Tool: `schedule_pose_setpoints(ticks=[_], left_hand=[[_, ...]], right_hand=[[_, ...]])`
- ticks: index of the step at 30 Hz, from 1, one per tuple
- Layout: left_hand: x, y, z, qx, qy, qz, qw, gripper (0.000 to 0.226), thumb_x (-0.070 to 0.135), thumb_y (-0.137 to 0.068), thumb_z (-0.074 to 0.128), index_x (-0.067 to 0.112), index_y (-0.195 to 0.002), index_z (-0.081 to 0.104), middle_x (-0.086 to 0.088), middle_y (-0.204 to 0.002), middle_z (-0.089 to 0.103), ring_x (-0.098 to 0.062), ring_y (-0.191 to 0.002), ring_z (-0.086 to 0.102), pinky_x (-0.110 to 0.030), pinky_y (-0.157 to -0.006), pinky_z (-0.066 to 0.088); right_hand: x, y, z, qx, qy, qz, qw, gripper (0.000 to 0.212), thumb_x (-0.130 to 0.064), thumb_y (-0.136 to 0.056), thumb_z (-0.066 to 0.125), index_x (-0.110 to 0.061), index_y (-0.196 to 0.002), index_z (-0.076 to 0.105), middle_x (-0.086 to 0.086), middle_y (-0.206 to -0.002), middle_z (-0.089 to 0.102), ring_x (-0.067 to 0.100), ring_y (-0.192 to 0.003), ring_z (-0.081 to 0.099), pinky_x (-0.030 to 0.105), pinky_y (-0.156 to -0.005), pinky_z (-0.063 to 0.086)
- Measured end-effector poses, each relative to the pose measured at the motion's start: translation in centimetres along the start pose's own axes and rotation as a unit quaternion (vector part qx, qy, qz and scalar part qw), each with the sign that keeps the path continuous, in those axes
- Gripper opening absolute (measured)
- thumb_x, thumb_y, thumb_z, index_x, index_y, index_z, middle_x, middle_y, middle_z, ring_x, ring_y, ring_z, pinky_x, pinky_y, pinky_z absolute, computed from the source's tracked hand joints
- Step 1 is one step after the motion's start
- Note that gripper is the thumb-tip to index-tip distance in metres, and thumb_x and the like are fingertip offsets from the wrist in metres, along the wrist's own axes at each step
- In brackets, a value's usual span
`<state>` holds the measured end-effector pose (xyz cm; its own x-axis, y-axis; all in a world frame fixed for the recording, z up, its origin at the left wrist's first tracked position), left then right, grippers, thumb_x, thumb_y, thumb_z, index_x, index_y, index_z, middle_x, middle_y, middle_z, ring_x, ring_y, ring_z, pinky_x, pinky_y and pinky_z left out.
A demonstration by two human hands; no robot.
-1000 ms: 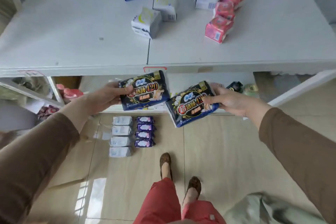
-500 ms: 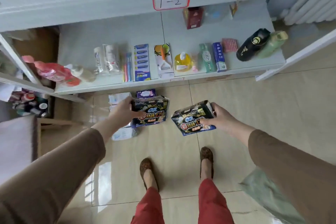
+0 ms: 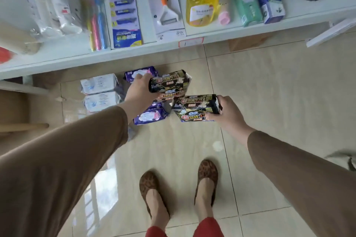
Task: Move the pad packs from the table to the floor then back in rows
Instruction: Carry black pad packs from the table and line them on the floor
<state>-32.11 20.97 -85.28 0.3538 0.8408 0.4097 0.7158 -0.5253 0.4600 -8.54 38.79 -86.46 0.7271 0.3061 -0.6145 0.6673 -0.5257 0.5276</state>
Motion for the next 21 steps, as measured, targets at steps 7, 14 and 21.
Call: schedule_pose_setpoints(ticks=[7, 14, 21], left_hand=[[-0.1, -9.8, 7.6, 0.043, -0.036, 0.043, 0.997, 0.047, 0.027, -0.081, 0.072, 0.013, -0.123, 0.056, -0.014, -0.115, 0.060, -0.033, -0.103, 0.057, -0.038, -0.080, 0.046], [-1.6, -16.8, 10.3, 0.127, -0.161, 0.081, 0.975, 0.041, 0.041, -0.081, 0.071, 0.025, -0.118, 0.064, -0.016, -0.099, 0.064, -0.034, -0.105, 0.053, -0.042, -0.086, 0.041], [-2.7, -20.6, 11.4, 0.144, -0.168, 0.106, 0.970, 0.042, 0.039, -0.077, 0.073, 0.027, -0.116, 0.066, -0.014, -0.095, 0.067, -0.034, -0.108, 0.051, -0.041, -0.090, 0.038]], right_hand=[[5.5, -8.9, 5.2, 0.032, -0.004, -0.043, 0.999, 0.040, -0.016, -0.073, 0.079, -0.015, -0.108, 0.059, 0.005, -0.104, 0.063, 0.022, -0.094, 0.060, 0.033, -0.073, 0.043], [8.3, -15.8, 8.5, 0.036, -0.001, -0.062, 0.997, 0.036, -0.017, -0.075, 0.075, -0.015, -0.105, 0.056, -0.004, -0.097, 0.058, 0.023, -0.100, 0.049, 0.030, -0.070, 0.039], [7.8, -20.4, 9.6, 0.038, -0.049, -0.060, 0.996, 0.037, -0.013, -0.073, 0.075, -0.025, -0.094, 0.047, -0.002, -0.096, 0.066, 0.012, -0.079, 0.057, 0.018, -0.059, 0.037]])
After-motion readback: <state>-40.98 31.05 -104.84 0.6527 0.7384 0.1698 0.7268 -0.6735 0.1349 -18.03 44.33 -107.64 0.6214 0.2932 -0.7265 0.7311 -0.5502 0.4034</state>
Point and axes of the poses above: each hand's wrist, its own y-axis away from the middle knuckle, its own z-axis out of the palm, x = y × z, the point moved 2 cm from there along -y, towards the middle knuckle
